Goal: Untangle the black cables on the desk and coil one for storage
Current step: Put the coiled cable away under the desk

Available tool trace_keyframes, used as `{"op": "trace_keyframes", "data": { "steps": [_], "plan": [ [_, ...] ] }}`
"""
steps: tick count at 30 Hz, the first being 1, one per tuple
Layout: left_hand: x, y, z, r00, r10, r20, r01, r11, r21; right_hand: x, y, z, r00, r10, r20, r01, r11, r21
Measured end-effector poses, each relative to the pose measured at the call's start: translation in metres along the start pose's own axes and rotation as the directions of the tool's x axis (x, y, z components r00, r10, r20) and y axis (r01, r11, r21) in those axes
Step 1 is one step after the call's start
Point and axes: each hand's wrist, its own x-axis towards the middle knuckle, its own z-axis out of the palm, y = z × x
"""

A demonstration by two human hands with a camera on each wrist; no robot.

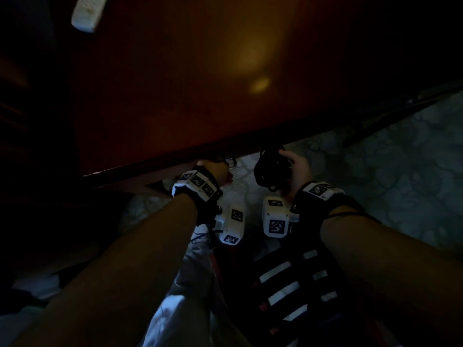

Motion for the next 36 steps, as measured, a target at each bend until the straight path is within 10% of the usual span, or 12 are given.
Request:
{"op": "trace_keyframes", "data": {
  "steps": [15,20,23,36],
  "plan": [
    [-0.096,-0.034,0.007,0.933,-0.116,0.341,0.158,0.983,-0.097,-0.054,-0.001,-0.03,0.947,-0.095,-0.307,0.057,0.99,-0.131],
    [-0.099,0.002,-0.044,0.989,0.052,0.142,-0.036,0.993,-0.112,-0.068,-0.011,0.002,0.904,-0.191,-0.383,0.095,0.962,-0.254],
    [-0.083,0.0,-0.073,0.996,0.084,-0.016,-0.085,0.995,-0.055,-0.067,-0.002,0.035,0.92,-0.174,-0.351,0.07,0.955,-0.289],
    [-0.049,-0.057,-0.13,0.949,-0.215,0.231,0.219,0.976,0.01,-0.017,0.063,0.117,0.991,-0.023,-0.132,-0.028,0.925,-0.378]
  ]
}}
